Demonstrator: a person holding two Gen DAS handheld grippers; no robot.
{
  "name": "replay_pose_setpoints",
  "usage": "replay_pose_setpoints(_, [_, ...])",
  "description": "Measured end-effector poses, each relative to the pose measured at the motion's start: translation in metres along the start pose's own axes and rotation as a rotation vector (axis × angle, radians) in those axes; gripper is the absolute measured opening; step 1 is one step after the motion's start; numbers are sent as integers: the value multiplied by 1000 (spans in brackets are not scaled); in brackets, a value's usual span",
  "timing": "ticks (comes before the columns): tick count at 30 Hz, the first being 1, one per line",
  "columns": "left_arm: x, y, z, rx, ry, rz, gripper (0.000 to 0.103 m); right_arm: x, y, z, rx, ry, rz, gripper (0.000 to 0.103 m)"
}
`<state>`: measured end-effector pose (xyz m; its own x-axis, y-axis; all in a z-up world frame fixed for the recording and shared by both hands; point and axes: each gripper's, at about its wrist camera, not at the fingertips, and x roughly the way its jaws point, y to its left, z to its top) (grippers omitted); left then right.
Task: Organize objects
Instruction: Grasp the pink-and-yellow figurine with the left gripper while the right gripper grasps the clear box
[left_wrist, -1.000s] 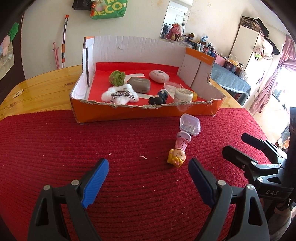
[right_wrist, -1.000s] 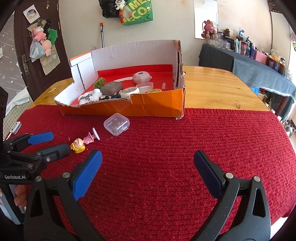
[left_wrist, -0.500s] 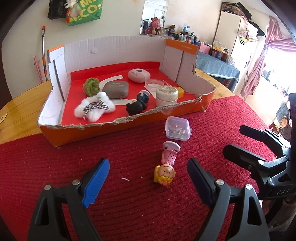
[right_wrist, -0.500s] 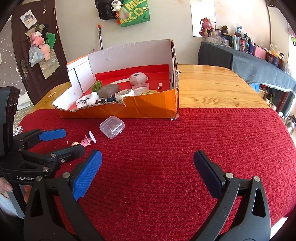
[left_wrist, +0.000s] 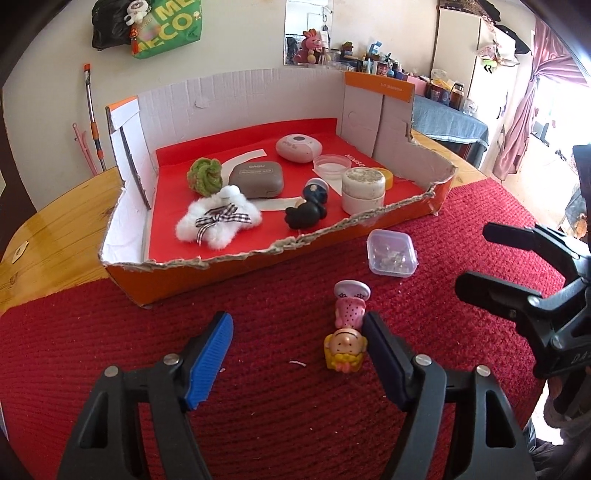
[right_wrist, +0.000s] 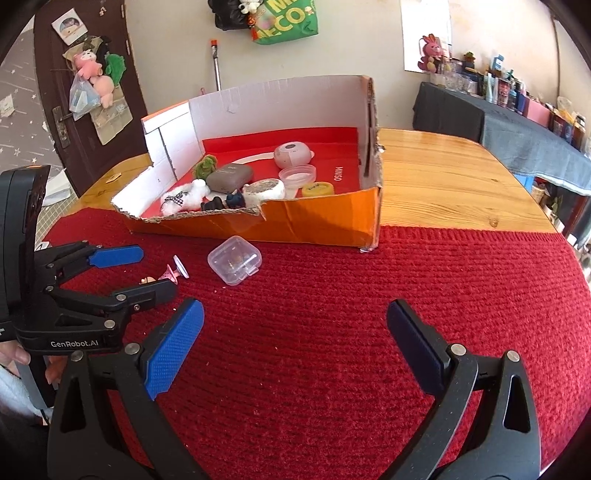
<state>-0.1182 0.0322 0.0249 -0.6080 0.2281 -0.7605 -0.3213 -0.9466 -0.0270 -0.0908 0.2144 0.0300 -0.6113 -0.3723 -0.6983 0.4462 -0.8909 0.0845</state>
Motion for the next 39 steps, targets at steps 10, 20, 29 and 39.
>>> replay_pose_setpoints(10, [-1, 17, 1, -19, 5, 21, 75, 27, 24, 23, -168, 70, 2, 101])
replay_pose_setpoints(20, [-2, 13, -4, 10, -3, -17, 65, 45, 44, 27, -233, 97, -5, 90])
replay_pose_setpoints(29, [-1, 5, -2, 21, -13, -68, 40, 51, 49, 25, -242, 126, 22, 61])
replay_pose_setpoints(39, [-6, 1, -3, 9, -31, -135, 23, 36, 51, 19, -235, 96, 101, 40])
